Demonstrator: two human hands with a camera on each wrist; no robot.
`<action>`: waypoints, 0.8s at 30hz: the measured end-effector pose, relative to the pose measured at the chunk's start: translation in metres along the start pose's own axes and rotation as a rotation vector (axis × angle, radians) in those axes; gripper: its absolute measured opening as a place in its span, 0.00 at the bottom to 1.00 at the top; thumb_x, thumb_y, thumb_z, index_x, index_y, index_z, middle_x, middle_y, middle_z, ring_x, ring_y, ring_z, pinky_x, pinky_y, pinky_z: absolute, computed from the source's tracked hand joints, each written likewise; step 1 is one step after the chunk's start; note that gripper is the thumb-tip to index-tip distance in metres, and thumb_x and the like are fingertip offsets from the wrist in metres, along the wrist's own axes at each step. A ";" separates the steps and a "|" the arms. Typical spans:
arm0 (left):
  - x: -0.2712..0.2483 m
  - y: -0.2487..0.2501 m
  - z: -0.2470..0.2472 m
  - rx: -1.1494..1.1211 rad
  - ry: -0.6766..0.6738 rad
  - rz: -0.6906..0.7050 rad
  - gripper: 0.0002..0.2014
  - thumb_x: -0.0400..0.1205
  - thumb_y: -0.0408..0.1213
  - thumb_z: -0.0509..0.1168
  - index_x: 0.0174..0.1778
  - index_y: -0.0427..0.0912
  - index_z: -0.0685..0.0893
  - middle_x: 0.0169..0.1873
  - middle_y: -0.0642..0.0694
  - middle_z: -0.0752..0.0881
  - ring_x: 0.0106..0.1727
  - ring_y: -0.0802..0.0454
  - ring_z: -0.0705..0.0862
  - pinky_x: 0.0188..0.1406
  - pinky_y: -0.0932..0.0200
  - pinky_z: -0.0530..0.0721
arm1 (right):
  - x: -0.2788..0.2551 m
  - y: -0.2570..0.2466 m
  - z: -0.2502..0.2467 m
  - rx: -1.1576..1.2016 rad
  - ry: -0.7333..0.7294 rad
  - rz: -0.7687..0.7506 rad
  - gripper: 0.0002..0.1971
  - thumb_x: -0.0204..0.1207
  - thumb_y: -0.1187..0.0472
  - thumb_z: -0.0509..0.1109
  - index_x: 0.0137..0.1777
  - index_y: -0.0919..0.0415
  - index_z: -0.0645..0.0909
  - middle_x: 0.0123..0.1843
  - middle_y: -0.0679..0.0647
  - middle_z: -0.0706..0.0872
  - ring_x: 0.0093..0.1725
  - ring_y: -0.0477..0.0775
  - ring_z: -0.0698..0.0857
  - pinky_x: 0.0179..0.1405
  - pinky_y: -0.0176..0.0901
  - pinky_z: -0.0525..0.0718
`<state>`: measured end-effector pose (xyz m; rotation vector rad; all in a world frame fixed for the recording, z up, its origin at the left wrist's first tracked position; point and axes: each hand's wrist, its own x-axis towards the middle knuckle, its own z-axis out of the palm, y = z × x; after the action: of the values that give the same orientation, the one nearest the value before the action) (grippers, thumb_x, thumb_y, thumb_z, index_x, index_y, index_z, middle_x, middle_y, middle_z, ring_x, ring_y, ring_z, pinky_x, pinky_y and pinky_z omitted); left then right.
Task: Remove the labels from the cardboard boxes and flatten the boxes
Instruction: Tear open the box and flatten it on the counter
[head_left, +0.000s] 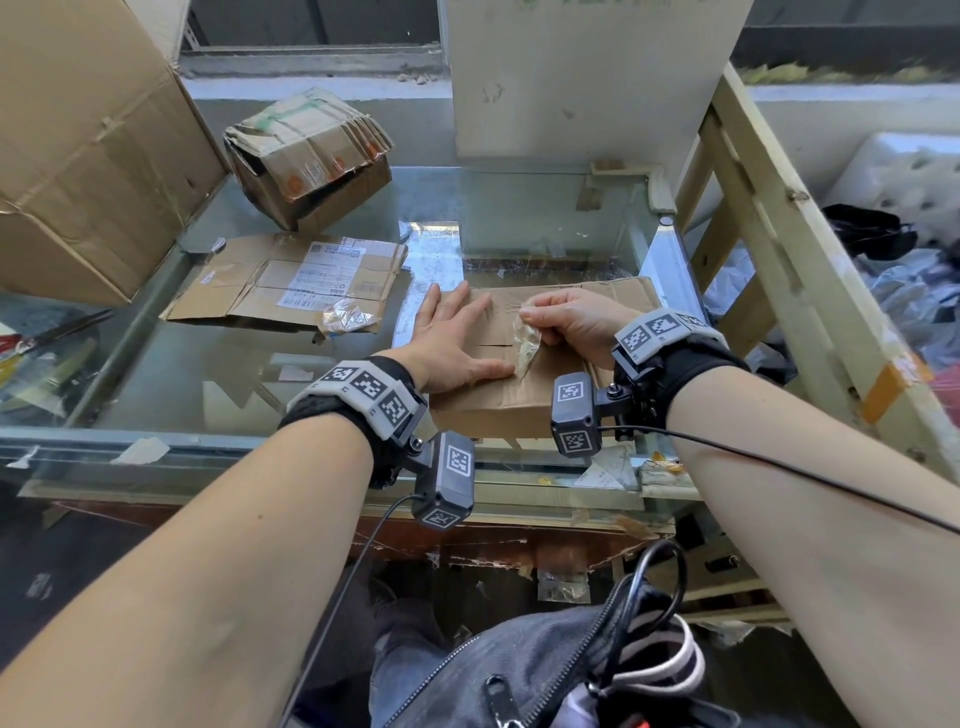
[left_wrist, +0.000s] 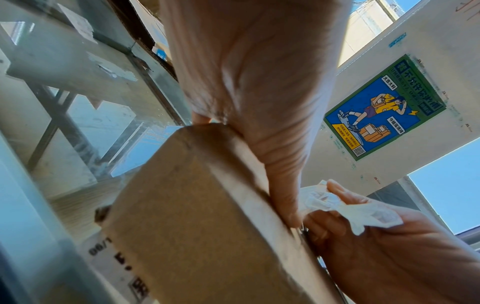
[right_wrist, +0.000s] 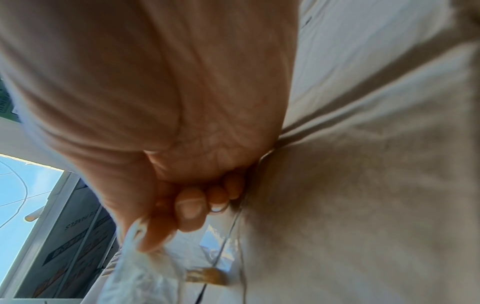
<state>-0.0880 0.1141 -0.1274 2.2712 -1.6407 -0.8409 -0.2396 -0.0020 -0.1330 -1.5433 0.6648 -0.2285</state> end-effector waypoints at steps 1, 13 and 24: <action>0.000 0.001 0.000 0.002 0.007 0.001 0.46 0.77 0.58 0.70 0.85 0.56 0.50 0.85 0.55 0.40 0.83 0.50 0.29 0.80 0.49 0.34 | 0.000 0.000 -0.001 0.007 -0.003 0.001 0.18 0.82 0.67 0.61 0.28 0.61 0.69 0.22 0.47 0.69 0.25 0.44 0.65 0.30 0.35 0.64; 0.000 0.001 0.002 0.012 0.024 -0.002 0.39 0.82 0.56 0.64 0.85 0.55 0.51 0.85 0.53 0.41 0.83 0.49 0.30 0.80 0.51 0.33 | 0.000 0.002 -0.004 0.074 0.007 0.016 0.19 0.82 0.67 0.62 0.26 0.60 0.70 0.24 0.51 0.69 0.27 0.46 0.67 0.32 0.37 0.66; 0.003 -0.002 0.004 0.014 0.040 0.004 0.38 0.82 0.56 0.63 0.85 0.55 0.52 0.85 0.53 0.42 0.83 0.49 0.30 0.80 0.51 0.33 | -0.001 0.002 -0.004 0.139 0.019 0.020 0.16 0.81 0.68 0.61 0.30 0.62 0.71 0.26 0.52 0.70 0.27 0.46 0.68 0.30 0.34 0.68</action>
<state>-0.0876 0.1127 -0.1326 2.2789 -1.6383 -0.7797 -0.2429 -0.0045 -0.1347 -1.4026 0.6657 -0.2686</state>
